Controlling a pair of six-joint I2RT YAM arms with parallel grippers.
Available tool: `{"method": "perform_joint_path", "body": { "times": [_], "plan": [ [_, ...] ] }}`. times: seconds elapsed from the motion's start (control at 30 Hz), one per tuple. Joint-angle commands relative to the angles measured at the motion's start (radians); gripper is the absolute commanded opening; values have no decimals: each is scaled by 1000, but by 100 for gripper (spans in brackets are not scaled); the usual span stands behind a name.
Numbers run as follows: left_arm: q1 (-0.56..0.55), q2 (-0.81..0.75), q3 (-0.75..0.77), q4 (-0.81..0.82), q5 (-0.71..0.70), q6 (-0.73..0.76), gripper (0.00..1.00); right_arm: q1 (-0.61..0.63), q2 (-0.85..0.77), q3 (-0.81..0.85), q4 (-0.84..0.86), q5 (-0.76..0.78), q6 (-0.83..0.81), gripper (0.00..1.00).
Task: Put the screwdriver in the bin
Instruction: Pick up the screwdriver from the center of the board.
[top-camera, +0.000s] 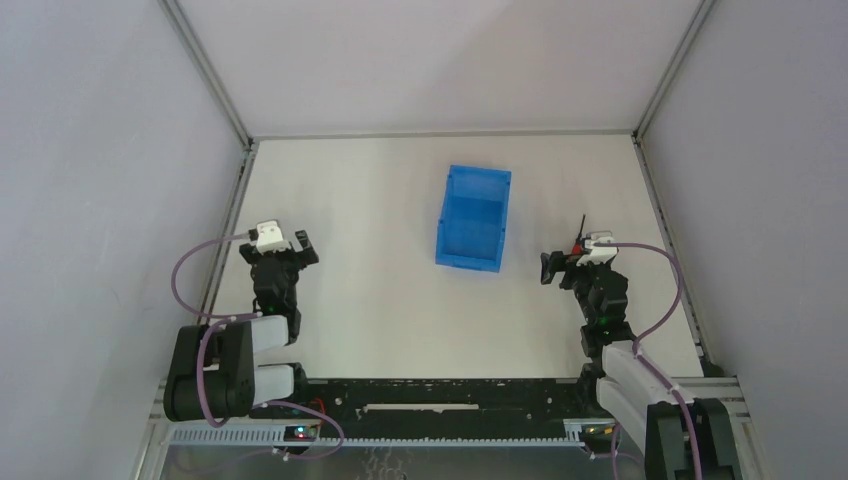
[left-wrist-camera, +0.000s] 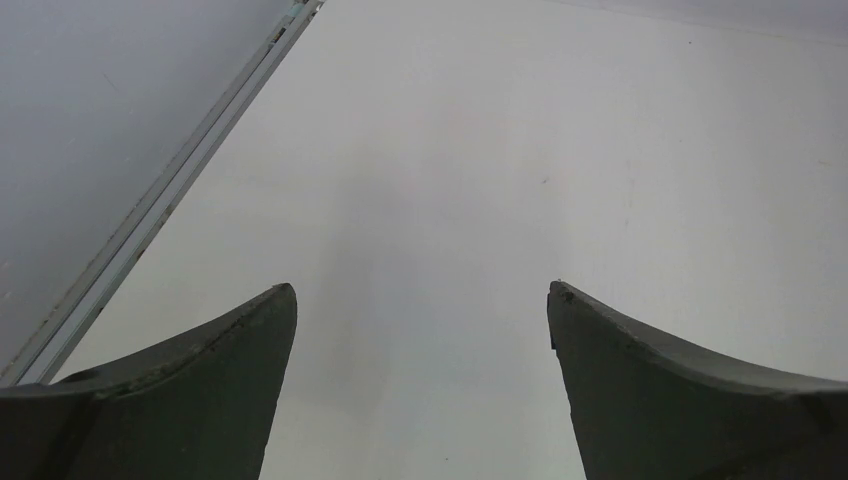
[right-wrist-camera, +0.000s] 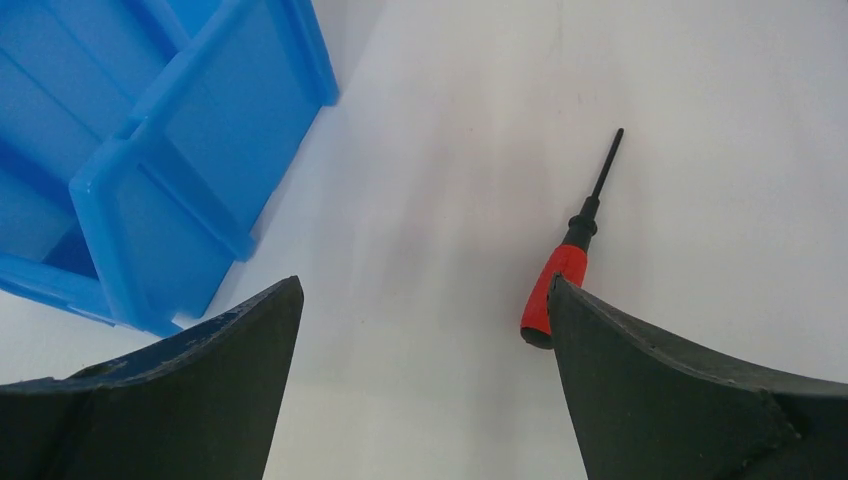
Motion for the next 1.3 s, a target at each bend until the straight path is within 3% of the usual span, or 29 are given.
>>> {"method": "perform_joint_path", "body": {
  "times": [0.0,0.67,1.0,1.27],
  "plan": [
    [-5,-10,38,37,-15,16,100,-7,-22,17,36,10,-7,100],
    [-6,-10,38,37,-15,16,100,-7,-10,51,-10,51,-3,100],
    [-5,-10,38,37,-14,16,100,-6,-22,294,-405,149,48,100],
    [-5,-10,39,37,-15,16,100,-6,84,661,-982,211,198,100]
  ]
}}
